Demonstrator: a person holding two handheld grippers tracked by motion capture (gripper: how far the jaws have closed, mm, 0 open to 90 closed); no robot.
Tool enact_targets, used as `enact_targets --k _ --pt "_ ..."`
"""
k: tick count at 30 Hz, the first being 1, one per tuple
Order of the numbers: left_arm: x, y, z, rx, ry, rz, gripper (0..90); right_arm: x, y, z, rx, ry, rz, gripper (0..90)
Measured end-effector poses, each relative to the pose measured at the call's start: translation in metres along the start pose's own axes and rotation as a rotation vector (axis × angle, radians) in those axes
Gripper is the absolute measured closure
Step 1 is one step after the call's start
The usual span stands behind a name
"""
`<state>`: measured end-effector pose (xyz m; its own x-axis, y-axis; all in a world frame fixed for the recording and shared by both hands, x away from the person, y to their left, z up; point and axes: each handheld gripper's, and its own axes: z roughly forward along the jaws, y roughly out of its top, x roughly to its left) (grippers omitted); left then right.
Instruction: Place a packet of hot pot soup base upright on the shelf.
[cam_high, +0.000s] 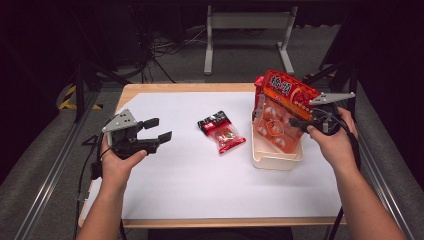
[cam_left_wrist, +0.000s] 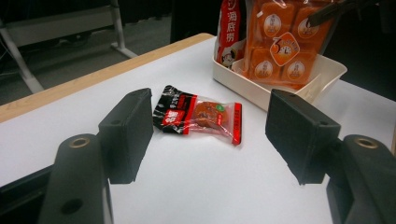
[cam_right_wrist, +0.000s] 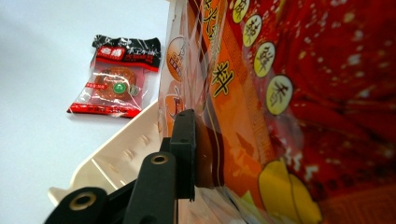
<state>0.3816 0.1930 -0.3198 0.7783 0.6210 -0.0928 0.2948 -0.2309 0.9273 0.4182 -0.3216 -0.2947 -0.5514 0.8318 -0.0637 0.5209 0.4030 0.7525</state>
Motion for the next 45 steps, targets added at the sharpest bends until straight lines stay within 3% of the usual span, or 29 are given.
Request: enact_targets --k 5,9,12,19,22,26,31,36,45 --pt "0.001 0.000 0.001 0.004 0.000 -0.003 33.1 0.007 -0.004 0.019 0.044 0.017 -0.056 70.1" --pt "0.001 0.000 0.003 0.007 0.001 0.005 33.0 0.010 -0.007 0.024 0.024 0.028 -0.061 70.2" --pt "0.000 0.000 0.005 0.010 -0.006 -0.002 33.0 0.006 -0.010 0.024 0.009 0.068 -0.088 70.0" --pt "-0.001 0.000 0.007 0.011 -0.010 -0.004 32.9 -0.010 -0.016 0.026 -0.020 0.121 -0.043 70.0" --pt "0.000 0.000 0.008 0.014 -0.010 -0.003 32.8 -0.015 -0.020 0.027 -0.028 0.112 -0.010 69.5" --pt "0.000 -0.001 0.008 0.015 -0.009 -0.004 32.7 -0.018 -0.023 0.028 -0.045 0.098 -0.003 68.1" --pt "0.001 -0.001 0.006 0.016 -0.005 0.003 32.3 -0.017 -0.025 0.026 -0.083 0.069 -0.016 56.9" --pt "0.001 -0.001 0.006 0.017 -0.006 -0.002 32.1 -0.017 -0.026 0.016 -0.136 0.054 0.010 44.5" --pt "0.002 -0.001 0.013 0.026 -0.005 -0.010 31.3 -0.021 -0.035 -0.006 -0.194 0.014 0.036 35.1"
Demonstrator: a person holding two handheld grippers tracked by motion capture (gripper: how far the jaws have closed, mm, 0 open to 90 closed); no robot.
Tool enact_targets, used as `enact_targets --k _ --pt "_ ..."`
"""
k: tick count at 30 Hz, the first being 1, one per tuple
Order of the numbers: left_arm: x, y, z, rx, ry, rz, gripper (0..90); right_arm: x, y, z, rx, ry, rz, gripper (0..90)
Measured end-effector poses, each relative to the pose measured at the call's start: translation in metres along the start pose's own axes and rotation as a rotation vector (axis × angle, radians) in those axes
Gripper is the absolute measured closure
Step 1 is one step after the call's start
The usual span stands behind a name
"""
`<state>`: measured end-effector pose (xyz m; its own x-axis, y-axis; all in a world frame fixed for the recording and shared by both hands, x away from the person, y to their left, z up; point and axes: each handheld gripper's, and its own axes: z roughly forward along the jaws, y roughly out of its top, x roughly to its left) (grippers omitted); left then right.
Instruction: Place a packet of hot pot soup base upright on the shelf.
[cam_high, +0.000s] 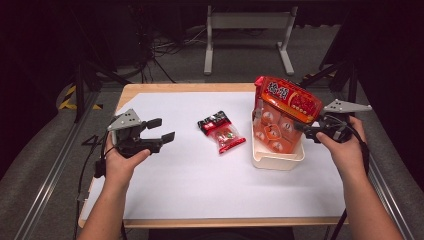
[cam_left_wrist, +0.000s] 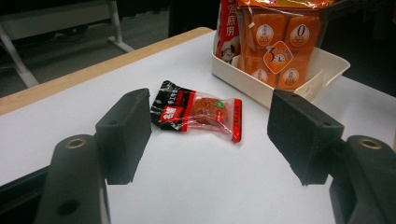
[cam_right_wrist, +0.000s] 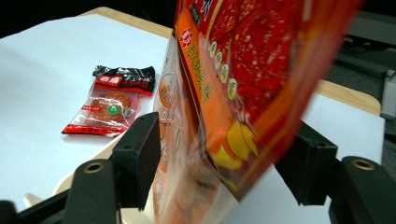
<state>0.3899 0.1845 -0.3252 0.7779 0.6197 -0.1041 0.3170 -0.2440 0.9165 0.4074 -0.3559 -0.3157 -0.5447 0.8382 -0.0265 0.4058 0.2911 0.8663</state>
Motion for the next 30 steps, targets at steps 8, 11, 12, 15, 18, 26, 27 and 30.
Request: enact_targets --k 8,11,12,15,18,26,27,30 --pt "0.001 0.002 0.009 0.019 0.026 -0.023 30.7 0.004 -0.004 -0.023 -0.046 -0.006 -0.004 35.3" --pt "0.001 0.002 0.014 0.032 0.042 -0.023 32.8 0.006 -0.005 -0.030 -0.062 -0.005 -0.007 35.8" --pt "0.001 0.002 0.014 0.032 0.042 -0.023 32.8 0.007 -0.006 -0.034 -0.066 -0.011 -0.005 36.5" --pt "0.001 0.002 0.019 0.039 0.053 -0.026 33.6 0.008 -0.007 -0.038 -0.073 -0.017 -0.007 37.3" --pt "0.002 0.001 0.025 0.028 0.058 -0.035 33.7 0.012 -0.010 -0.042 -0.079 -0.016 -0.008 38.2" --pt "0.003 0.000 0.038 -0.007 0.054 -0.025 33.4 0.026 -0.013 -0.050 -0.107 0.023 -0.040 40.0" --pt "0.004 0.000 0.041 -0.013 0.050 -0.015 33.7 0.028 -0.014 -0.051 -0.113 0.034 -0.042 40.0" --pt "0.007 0.000 0.050 -0.032 0.046 0.002 34.8 0.034 -0.015 -0.051 -0.117 0.057 -0.062 40.5"
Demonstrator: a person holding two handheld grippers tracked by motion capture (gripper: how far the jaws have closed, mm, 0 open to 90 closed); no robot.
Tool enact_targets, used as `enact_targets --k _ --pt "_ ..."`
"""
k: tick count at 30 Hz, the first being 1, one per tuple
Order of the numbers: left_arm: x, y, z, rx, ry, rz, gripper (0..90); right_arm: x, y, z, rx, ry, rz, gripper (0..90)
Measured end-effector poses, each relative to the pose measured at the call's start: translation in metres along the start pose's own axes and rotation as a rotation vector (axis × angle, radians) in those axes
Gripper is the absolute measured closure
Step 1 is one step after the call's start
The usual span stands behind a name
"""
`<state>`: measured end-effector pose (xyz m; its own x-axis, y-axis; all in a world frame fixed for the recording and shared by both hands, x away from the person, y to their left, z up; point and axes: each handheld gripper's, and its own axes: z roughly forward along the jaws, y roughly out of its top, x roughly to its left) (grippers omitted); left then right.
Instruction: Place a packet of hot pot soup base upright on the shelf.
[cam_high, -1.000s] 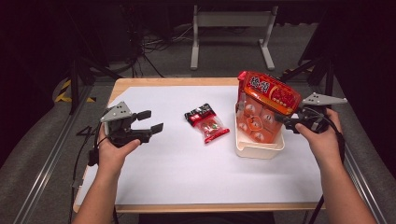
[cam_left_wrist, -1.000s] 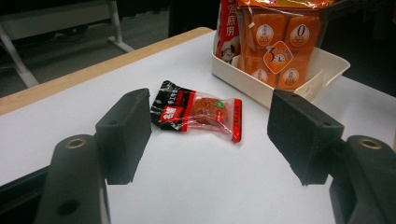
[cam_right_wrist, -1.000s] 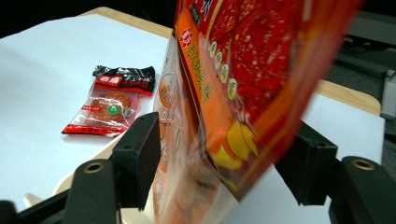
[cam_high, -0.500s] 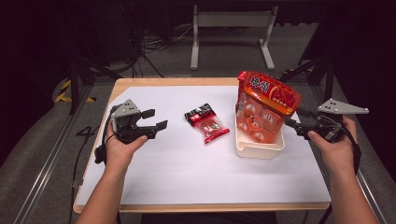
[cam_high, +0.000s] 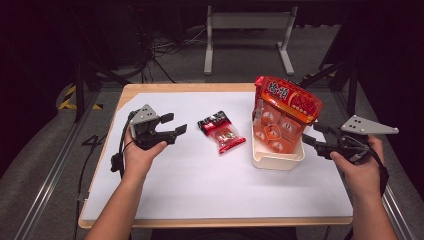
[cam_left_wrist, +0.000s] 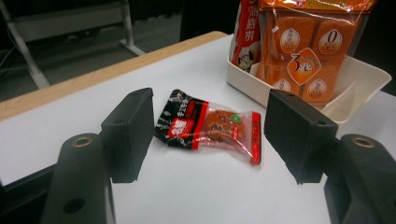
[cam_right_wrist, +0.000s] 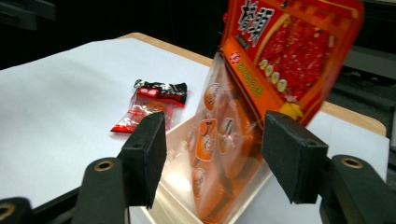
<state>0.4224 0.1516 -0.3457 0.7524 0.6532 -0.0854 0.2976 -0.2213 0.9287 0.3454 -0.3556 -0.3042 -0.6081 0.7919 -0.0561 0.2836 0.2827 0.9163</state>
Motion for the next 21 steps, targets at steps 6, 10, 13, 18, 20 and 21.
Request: enact_targets --k 6,10,13,18,20,21 --pt "0.007 -0.001 0.023 0.016 -0.004 -0.026 36.6 0.009 0.004 0.005 -0.002 0.023 -0.037 40.7" --pt "0.011 0.000 0.037 0.028 0.010 -0.056 33.9 0.012 0.007 0.006 -0.009 0.036 -0.055 40.7" --pt "0.014 -0.001 0.047 0.035 0.000 -0.065 30.6 0.014 0.008 0.006 -0.011 0.040 -0.064 40.9" --pt "0.019 -0.001 0.059 0.058 0.019 -0.066 26.9 0.015 0.009 0.006 -0.015 0.044 -0.070 41.1" --pt "0.021 0.000 0.064 0.068 0.033 -0.062 27.0 0.016 0.009 0.006 -0.015 0.045 -0.074 41.1" --pt "0.022 0.000 0.066 0.075 0.043 -0.061 27.0 0.016 0.009 0.006 -0.015 0.046 -0.074 41.1"
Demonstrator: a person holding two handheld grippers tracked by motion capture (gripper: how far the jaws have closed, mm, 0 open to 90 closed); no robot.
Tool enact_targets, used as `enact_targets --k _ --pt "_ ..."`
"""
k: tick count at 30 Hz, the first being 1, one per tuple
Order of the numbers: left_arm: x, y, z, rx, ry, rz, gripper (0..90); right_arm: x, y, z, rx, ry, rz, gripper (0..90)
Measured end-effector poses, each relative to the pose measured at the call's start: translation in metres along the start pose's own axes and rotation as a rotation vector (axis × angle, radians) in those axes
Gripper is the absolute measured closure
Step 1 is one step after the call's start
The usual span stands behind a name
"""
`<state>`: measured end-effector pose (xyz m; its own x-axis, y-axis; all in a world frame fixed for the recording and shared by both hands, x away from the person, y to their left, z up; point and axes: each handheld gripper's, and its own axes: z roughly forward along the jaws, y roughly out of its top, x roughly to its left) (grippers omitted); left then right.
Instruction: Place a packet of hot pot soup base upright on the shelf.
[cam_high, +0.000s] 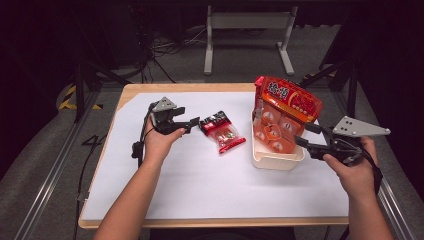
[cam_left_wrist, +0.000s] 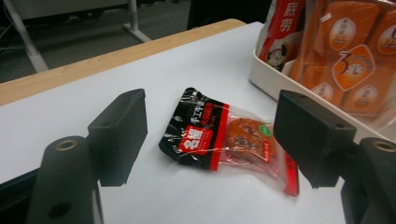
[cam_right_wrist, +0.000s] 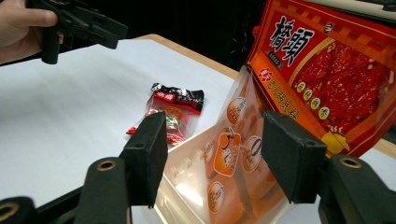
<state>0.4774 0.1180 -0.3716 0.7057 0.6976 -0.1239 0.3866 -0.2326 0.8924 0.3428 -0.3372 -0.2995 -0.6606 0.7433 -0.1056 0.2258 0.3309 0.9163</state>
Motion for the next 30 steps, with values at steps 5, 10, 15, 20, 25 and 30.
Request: enact_targets --k 5,10,15,20,25,30 --pt "0.004 -0.002 0.012 0.024 0.018 0.001 28.0 0.001 -0.001 0.002 0.003 0.013 0.005 40.8" --pt "0.008 -0.006 0.024 0.022 0.025 -0.003 32.5 0.002 -0.003 0.006 -0.003 0.040 0.004 40.5" --pt "0.012 -0.009 0.035 0.040 0.027 -0.024 30.1 0.003 -0.004 0.005 -0.007 0.053 0.000 40.3" --pt "0.018 -0.013 0.046 0.048 0.036 -0.048 26.6 0.005 -0.005 0.003 -0.007 0.053 -0.005 39.9" --pt "0.024 -0.019 0.058 0.071 0.049 -0.092 23.7 0.007 -0.006 0.001 -0.005 0.050 -0.010 39.7" --pt "0.027 -0.023 0.066 0.091 0.038 -0.121 30.1 0.009 -0.007 0.000 -0.002 0.049 -0.008 39.2"
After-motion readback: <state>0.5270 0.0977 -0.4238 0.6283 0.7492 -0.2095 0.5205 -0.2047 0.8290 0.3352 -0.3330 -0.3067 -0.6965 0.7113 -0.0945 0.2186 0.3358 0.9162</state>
